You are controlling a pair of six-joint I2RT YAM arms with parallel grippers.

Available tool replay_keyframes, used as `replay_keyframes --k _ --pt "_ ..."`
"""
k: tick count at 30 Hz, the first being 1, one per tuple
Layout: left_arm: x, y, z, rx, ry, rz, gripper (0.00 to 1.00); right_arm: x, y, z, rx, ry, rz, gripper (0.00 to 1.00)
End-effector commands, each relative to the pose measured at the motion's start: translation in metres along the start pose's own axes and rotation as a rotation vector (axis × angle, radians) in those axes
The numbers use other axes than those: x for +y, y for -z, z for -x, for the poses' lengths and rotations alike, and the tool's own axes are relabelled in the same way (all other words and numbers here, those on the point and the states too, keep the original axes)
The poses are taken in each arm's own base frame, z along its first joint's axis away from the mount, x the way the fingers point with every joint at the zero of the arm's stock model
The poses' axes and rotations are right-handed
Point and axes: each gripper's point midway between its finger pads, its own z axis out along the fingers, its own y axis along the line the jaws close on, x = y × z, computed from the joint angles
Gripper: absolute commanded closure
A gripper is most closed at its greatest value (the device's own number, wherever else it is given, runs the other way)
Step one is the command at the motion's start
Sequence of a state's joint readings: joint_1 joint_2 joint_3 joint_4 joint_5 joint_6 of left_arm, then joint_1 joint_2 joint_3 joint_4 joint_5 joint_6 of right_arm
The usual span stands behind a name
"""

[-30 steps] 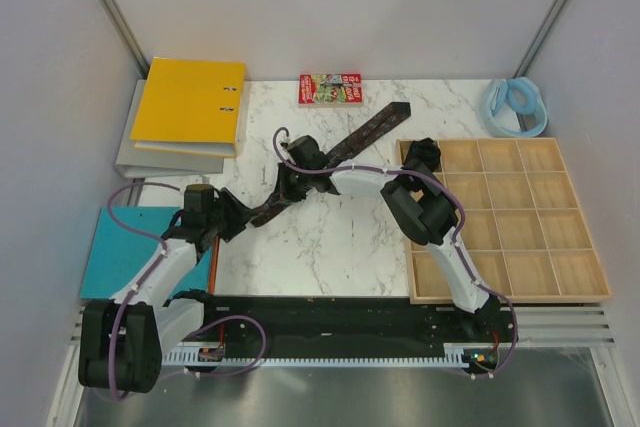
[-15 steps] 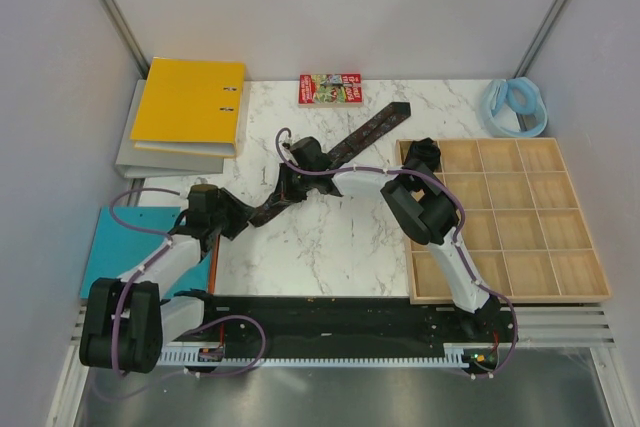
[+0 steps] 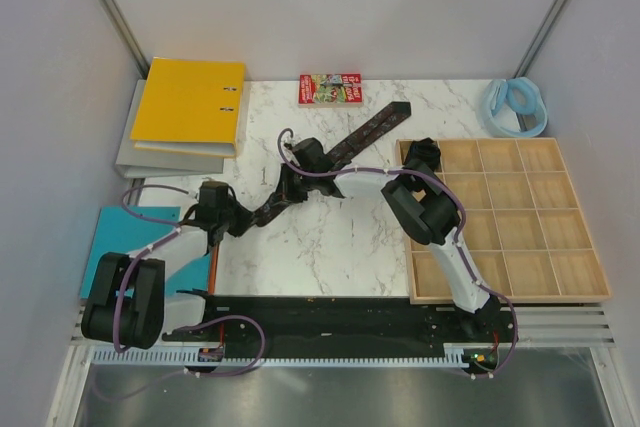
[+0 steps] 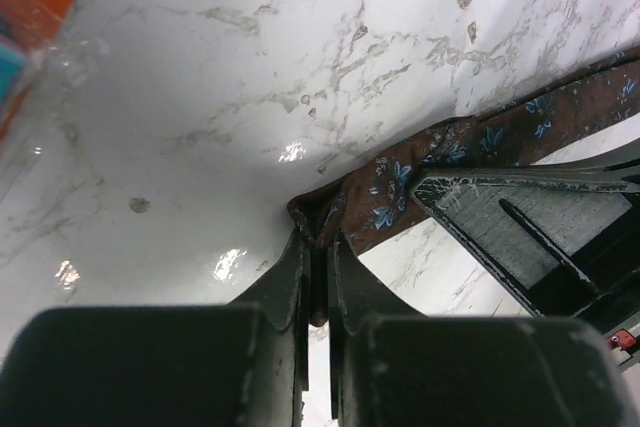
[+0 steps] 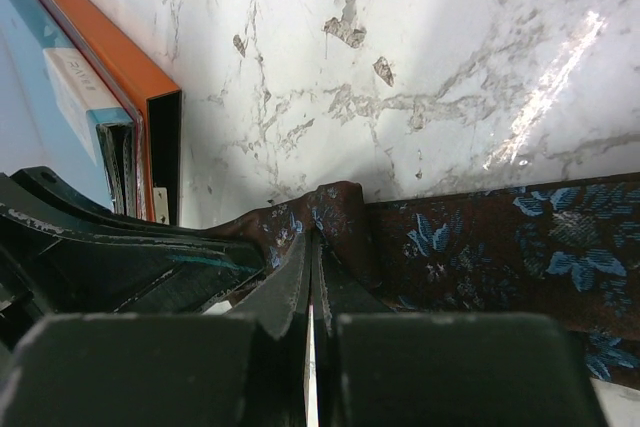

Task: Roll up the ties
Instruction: Roll the tie at the center of the board.

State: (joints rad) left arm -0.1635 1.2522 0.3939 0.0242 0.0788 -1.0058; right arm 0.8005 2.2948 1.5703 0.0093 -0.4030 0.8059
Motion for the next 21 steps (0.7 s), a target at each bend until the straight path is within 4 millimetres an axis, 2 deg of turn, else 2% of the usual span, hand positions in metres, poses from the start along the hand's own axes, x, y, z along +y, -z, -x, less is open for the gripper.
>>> replay_keyframes --k 1,4,5,10,12,16,21 --pt "-0.011 0.003 0.002 0.011 -0.03 0.005 0.98 -0.031 0.004 -0.027 0.069 -0.027 -0.11 0.98" --pt "-0.016 0.02 0.002 0.044 -0.1 0.022 0.98 -0.018 0.012 -0.019 0.058 -0.019 -0.097 0.96" --pt "-0.024 0.026 0.006 0.04 -0.118 0.009 0.98 -0.013 0.015 -0.016 0.052 -0.016 -0.093 0.94" --pt "-0.025 0.061 0.004 0.076 -0.196 0.03 0.98 0.02 0.036 0.004 0.006 -0.011 -0.053 0.8" --pt "-0.028 0.07 0.004 0.079 -0.216 0.021 0.98 0.029 0.042 0.008 -0.011 -0.007 -0.046 0.8" --pt "-0.025 0.084 -0.004 0.111 -0.222 0.014 0.98 0.03 0.046 0.004 -0.01 -0.01 -0.057 0.8" --pt "-0.021 0.092 -0.008 0.121 -0.234 0.015 0.98 0.032 0.047 0.0 -0.014 -0.009 -0.062 0.8"
